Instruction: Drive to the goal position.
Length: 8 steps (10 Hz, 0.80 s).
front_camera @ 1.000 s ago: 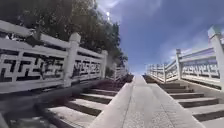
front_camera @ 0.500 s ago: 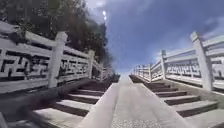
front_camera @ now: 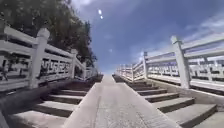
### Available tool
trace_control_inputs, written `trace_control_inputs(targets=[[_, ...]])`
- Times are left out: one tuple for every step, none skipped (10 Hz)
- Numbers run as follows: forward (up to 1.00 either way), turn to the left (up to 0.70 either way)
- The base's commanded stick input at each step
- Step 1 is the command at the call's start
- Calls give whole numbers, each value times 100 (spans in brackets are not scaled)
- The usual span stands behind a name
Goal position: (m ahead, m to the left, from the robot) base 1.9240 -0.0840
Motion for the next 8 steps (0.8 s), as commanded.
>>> trace_control_inputs(targets=[[45, 0], [45, 0], [45, 0], [45, 0], [45, 0], [45, 0], [45, 0], [45, 0]])
